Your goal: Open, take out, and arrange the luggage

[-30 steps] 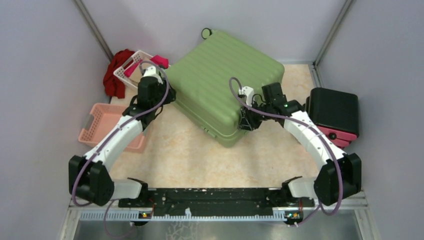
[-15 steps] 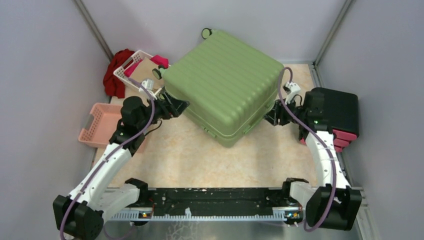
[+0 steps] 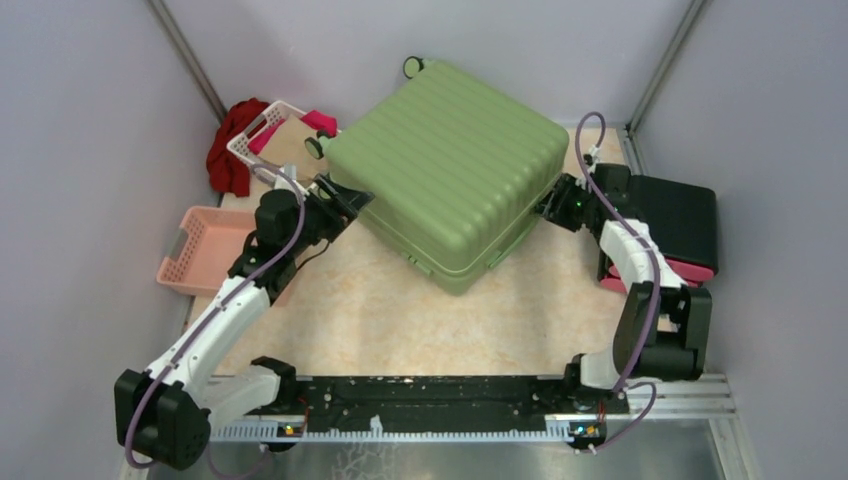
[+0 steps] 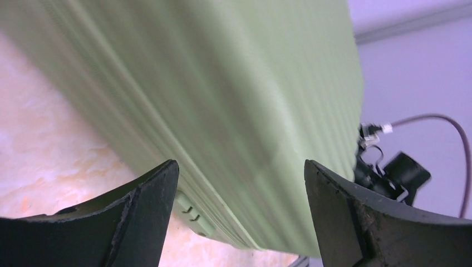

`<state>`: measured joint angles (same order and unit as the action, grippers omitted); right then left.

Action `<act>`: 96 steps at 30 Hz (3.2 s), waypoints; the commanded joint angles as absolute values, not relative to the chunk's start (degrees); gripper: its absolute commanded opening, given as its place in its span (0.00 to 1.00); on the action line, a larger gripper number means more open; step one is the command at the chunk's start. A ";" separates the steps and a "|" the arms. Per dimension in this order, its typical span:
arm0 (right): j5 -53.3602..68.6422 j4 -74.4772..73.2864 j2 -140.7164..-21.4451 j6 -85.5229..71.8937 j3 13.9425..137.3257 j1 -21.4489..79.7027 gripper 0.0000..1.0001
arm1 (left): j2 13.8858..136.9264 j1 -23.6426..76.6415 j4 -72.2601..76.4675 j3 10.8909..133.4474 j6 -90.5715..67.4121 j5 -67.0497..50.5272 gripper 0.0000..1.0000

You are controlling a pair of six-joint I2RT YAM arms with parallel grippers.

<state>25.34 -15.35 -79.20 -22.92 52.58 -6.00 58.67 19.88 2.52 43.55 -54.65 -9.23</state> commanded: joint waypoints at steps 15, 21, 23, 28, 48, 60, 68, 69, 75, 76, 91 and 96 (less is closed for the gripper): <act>16.72 -21.64 -87.88 -28.15 57.41 1.65 0.41 | 70.72 20.11 -5.05 52.63 -61.73 4.57 0.88; 23.22 -18.48 -82.91 -28.42 55.60 1.12 0.60 | 69.52 20.12 -4.30 52.04 -60.26 4.13 0.88; 25.98 -16.25 -81.44 -29.19 54.88 0.43 0.64 | 68.26 20.12 -3.01 50.70 -59.58 3.98 0.88; 25.78 -13.53 -78.48 -30.40 52.41 -1.58 0.57 | 66.24 20.04 -2.19 49.62 -57.94 3.34 0.88; 25.64 -9.69 -77.79 -32.51 48.26 -4.66 0.24 | 62.60 20.12 -2.67 47.36 -58.58 3.43 0.88; 22.24 -15.76 -90.47 -30.19 54.79 -3.43 0.17 | 67.76 20.09 -3.64 50.76 -58.00 5.49 0.89; 26.24 -29.09 -81.06 -28.09 52.12 -3.47 0.00 | 75.50 20.07 -2.86 56.33 -55.23 7.25 0.88; 27.25 -30.38 -79.50 -28.37 51.34 -3.43 0.00 | 76.93 20.11 -2.41 57.21 -54.79 6.90 0.88; 32.62 -35.11 -70.97 -30.03 46.67 -2.29 0.00 | 83.43 20.09 0.45 60.23 -54.62 4.73 0.87; 33.30 -35.39 -69.49 -30.44 45.61 -1.88 0.05 | 84.28 20.12 2.03 60.45 -54.41 4.24 0.87; 38.92 -57.30 -60.48 -0.62 65.70 -11.35 0.60 | 94.12 20.62 11.61 70.61 -43.84 -3.27 0.85; 54.57 -62.97 -64.59 18.37 77.58 -18.97 0.66 | 91.43 19.35 14.84 69.81 -36.33 -7.21 0.87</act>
<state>41.74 -56.66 -61.52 -0.12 68.49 -15.75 92.88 19.31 9.67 68.79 -44.97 -0.32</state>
